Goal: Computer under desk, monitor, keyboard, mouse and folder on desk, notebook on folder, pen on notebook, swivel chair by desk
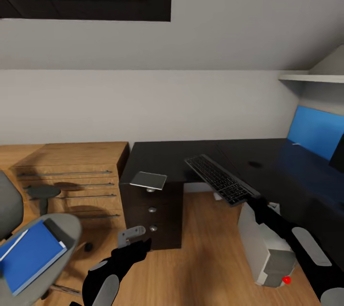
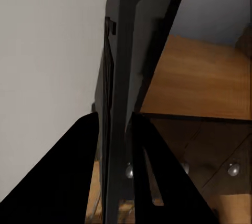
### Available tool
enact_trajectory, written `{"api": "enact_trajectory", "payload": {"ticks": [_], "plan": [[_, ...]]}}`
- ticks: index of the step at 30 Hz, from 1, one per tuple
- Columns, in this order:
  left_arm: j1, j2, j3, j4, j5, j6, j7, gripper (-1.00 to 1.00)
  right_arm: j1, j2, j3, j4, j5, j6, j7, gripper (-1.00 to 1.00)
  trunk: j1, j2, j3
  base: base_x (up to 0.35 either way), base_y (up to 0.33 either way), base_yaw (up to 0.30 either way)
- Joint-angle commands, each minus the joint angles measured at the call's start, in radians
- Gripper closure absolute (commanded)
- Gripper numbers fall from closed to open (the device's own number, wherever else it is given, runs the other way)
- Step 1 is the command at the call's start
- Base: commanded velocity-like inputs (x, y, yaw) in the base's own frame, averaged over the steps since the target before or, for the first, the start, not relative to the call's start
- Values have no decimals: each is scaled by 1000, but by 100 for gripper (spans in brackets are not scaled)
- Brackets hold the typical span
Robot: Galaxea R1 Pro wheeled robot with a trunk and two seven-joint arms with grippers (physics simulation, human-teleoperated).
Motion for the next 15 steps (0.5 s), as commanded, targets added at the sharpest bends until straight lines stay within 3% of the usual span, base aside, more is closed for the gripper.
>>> {"api": "enact_trajectory", "payload": {"ticks": [1, 3, 4, 8, 15], "plan": [[-1, 0, -1, -1, 11, 2, 10, -100, -1, 0, -8, -4, -8, 11, 1, 100, -5, 7, 2, -324, -199, 0], [-1, 0, -1, -1, 10, 2, 10, -100, 0, -1, -13, -7, -9, 16, 15, 100, -12, 21, 8, -324, -200, 0], [-1, 0, -1, -1, 11, 1, 10, -100, 7, -1, -17, -10, -10, 19, 73, 100, -16, 28, 12, -323, -201, 0], [-1, 0, -1, -1, 12, 1, 10, -100, 18, -1, -18, -10, -6, 20, 159, 100, -31, 56, 24, -323, -201, 0], [-1, 0, -1, -1, 19, 1, 9, -100, 22, 0, -18, 0, -10, 21, 189, 100, -58, 105, 46, -332, -92, 0]]}}
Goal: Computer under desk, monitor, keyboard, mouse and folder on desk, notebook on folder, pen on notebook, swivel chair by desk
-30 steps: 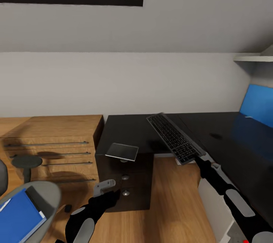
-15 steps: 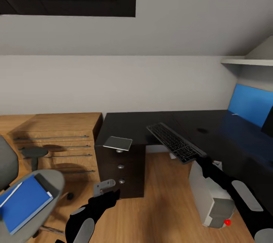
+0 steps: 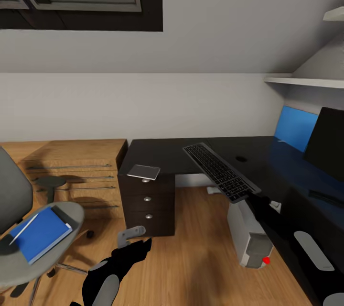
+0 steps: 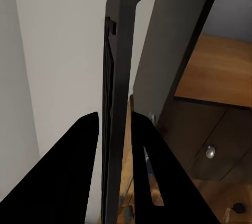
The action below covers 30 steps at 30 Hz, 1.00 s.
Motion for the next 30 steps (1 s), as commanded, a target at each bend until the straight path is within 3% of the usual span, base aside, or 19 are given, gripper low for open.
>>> {"api": "enact_trajectory", "payload": {"ticks": [1, 23, 30], "plan": [[-1, 0, -1, -1, 11, 1, 10, -100, -1, 0, -2, 1, -9, 8, 3, 100, -5, 7, 2, -341, -10, 0], [-1, 0, -1, -1, 10, 1, 10, -100, 0, 0, -3, 2, -6, 6, 4, 100, -89, 161, 71, -342, -1, 0], [-1, 0, -1, -1, 7, 1, 11, -100, 1, 0, -5, 41, -6, -1, 9, 100, -89, 161, 71, -250, -89, -178]]}}
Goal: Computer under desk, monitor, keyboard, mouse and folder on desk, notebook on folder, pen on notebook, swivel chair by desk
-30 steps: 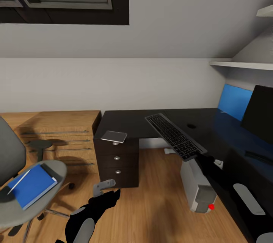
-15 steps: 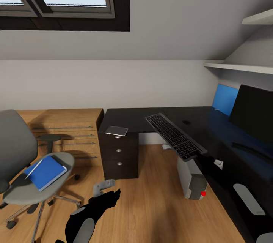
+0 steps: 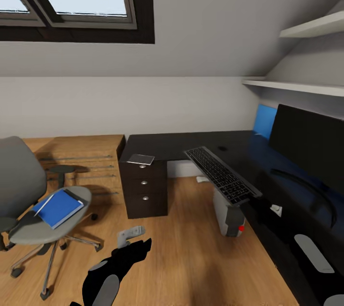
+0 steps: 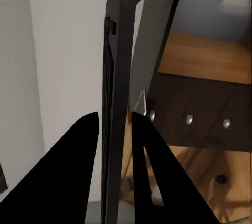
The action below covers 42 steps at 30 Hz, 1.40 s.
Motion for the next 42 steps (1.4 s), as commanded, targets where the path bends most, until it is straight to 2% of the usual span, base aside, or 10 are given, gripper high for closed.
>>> {"api": "enact_trajectory", "payload": {"ticks": [1, 21, 29, 31, 33, 34, 39, 42], "plan": [[-1, 0, -1, -1, 11, 1, 10, -100, -1, 0, -2, 4, -10, 8, 2, 100, 0, -1, -1, -45, -20, -261], [-1, 0, 1, -1, 8, 0, 10, -100, -1, 3, -1, 20, -6, 2, -2, 100, 0, -1, -1, -5, -2, -265], [-1, 1, 1, -1, 8, 0, 10, -100, -1, 5, 0, 28, -4, -25, -4, 100, 0, -1, -1, 0, 0, -58], [-1, 1, 1, -1, 7, 0, 10, -100, -1, 5, 2, 37, -4, -70, -29, 100, 0, -1, -1, 0, 0, -2], [-1, 1, 1, -1, 6, 0, 10, -100, -2, 7, 1, 42, -10, -107, -150, 100, 0, -1, -1, 0, 0, 0], [-1, 0, 1, -1, 6, 0, 10, -100, -2, 8, 1, 43, -11, -113, -187, 100, 0, -1, -1, 0, 0, 0], [-1, 0, 1, -1, 6, 0, 10, -100, -3, 10, 0, 40, -12, -128, -224, 100, 0, -1, -1, 0, 0, 0], [-1, 0, 1, -1, 6, 0, 10, -100, -4, 15, 0, 40, -14, -193, -230, 100, 0, -1, -1, 0, 0, 0]]}}
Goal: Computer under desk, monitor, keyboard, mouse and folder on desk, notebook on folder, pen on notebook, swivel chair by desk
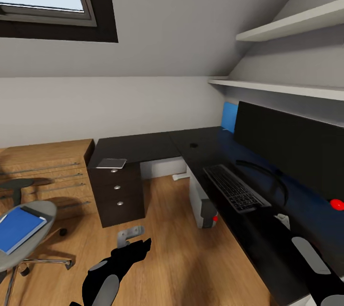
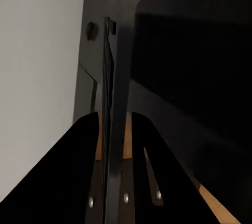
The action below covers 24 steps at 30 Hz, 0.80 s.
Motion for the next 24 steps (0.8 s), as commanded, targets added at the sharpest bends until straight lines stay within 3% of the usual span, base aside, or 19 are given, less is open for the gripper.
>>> {"api": "enact_trajectory", "payload": {"ticks": [1, 7, 11, 16, 24], "plan": [[-1, 0, -1, -1, 11, 1, 10, -100, -1, 2, 0, 0, -7, -7, 2, 100, 0, -1, -1, 0, 0, 0], [-1, 0, -1, -1, 11, 1, 10, -100, -1, 19, 0, 0, -7, -63, 0, 100, 0, -1, -1, 0, 0, 0], [-1, 0, -1, -1, 11, 1, 10, -100, -1, 22, 2, -1, -8, -65, -4, 100, 0, -1, -1, 0, 0, 0], [-1, 0, -1, -1, 12, 1, 10, -100, -1, 23, 4, -18, -11, -63, -90, 100, 0, -1, -1, 0, 0, 0], [-1, 0, -1, -1, 14, 1, 10, -100, -1, 26, 5, -54, -22, -56, -86, 100, 0, -1, -1, 0, 0, 0]]}}
